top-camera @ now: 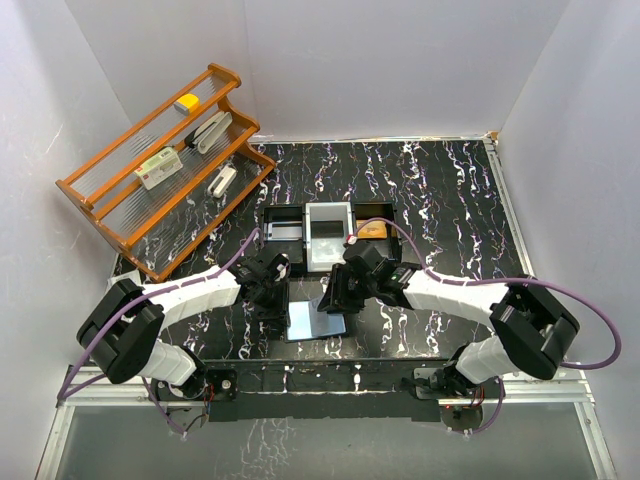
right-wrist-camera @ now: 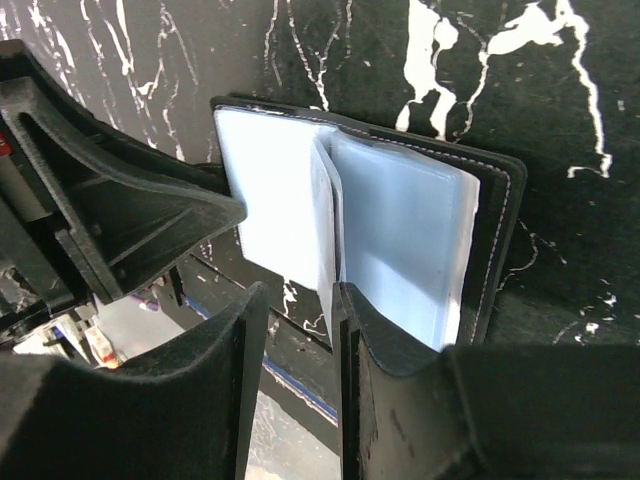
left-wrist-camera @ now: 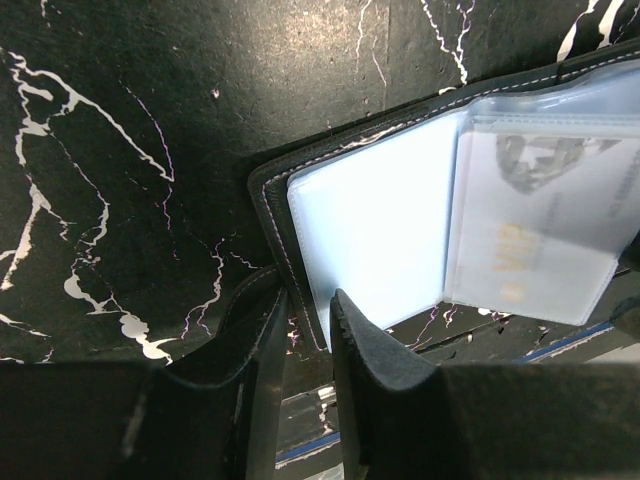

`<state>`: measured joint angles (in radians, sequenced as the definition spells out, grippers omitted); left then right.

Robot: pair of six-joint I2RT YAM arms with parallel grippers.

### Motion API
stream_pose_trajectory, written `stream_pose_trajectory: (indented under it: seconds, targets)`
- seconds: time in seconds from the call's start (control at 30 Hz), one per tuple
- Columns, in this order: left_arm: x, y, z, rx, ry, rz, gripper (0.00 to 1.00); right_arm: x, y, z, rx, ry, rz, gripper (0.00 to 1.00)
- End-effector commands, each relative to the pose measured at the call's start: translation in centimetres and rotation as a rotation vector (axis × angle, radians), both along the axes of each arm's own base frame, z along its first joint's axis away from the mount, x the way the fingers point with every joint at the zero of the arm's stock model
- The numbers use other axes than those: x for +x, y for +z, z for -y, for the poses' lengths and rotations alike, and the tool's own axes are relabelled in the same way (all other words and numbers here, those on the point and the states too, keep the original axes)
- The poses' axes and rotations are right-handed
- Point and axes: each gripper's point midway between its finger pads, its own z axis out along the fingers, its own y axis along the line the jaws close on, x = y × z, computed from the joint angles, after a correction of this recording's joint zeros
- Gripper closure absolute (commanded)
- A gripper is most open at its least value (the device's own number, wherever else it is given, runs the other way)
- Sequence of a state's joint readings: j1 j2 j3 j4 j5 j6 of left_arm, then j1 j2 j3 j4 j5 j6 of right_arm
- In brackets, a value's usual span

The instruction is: Take the credit cards out of the card holder

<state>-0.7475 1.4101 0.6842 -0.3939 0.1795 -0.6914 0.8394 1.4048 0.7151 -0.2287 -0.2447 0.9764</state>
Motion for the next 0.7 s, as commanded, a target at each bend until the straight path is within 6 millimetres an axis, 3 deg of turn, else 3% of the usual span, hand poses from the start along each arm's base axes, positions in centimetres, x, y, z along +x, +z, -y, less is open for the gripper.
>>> stream_pose_trajectory:
  seconds: [0.0, 0.53, 0.67]
  targets:
    - [-1.0, -0.5, -0.1, 0.0, -0.014, -0.027, 0.79, 0.3, 2.4, -1.9, 0.13, 0.026, 0.034, 0.7]
    - [-0.8, -0.5, -0.1, 0.005, -0.017, -0.024, 0.79, -0.3, 0.9, -1.8, 0.07, 0.075, -0.009, 0.6]
    - [-0.7, -0.4, -0.2, 0.009, -0.018, -0.021, 0.79, 0.4, 0.8, -1.4, 0.007, 0.065, 0.014, 0.59]
